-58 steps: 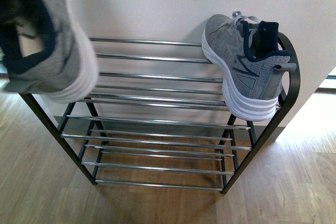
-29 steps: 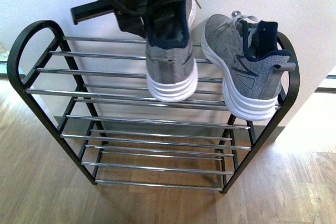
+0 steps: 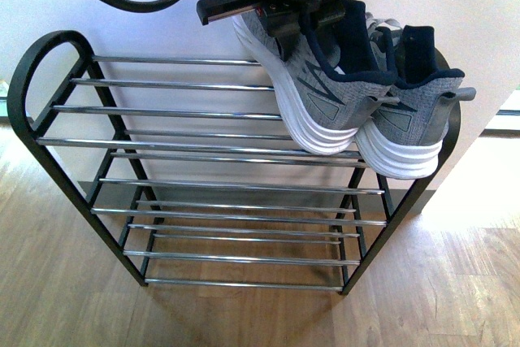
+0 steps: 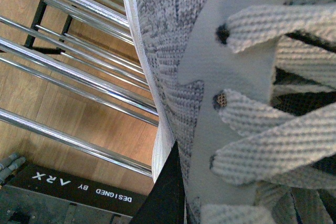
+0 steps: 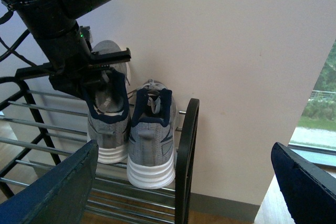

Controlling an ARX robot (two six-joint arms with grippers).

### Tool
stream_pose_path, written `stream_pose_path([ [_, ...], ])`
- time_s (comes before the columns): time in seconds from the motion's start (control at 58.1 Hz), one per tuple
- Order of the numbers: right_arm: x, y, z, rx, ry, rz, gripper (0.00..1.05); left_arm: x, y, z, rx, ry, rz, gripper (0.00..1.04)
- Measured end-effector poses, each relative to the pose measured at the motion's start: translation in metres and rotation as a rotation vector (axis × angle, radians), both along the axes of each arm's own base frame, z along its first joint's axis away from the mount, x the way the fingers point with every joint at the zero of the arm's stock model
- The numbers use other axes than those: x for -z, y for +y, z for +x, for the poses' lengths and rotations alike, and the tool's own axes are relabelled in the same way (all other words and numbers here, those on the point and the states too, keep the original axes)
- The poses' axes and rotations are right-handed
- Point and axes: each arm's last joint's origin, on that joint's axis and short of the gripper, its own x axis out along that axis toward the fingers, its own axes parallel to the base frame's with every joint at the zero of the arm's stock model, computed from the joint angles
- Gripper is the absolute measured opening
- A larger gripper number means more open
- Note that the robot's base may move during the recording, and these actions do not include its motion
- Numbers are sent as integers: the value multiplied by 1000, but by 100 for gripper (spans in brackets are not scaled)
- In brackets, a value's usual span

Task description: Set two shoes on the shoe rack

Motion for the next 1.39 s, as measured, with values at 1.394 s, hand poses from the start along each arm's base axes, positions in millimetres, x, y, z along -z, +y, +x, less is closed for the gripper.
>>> stream_pose_path([
  [1.394, 0, 0, 0, 0, 0, 0, 95, 10, 40, -41, 76, 63, -75, 2],
])
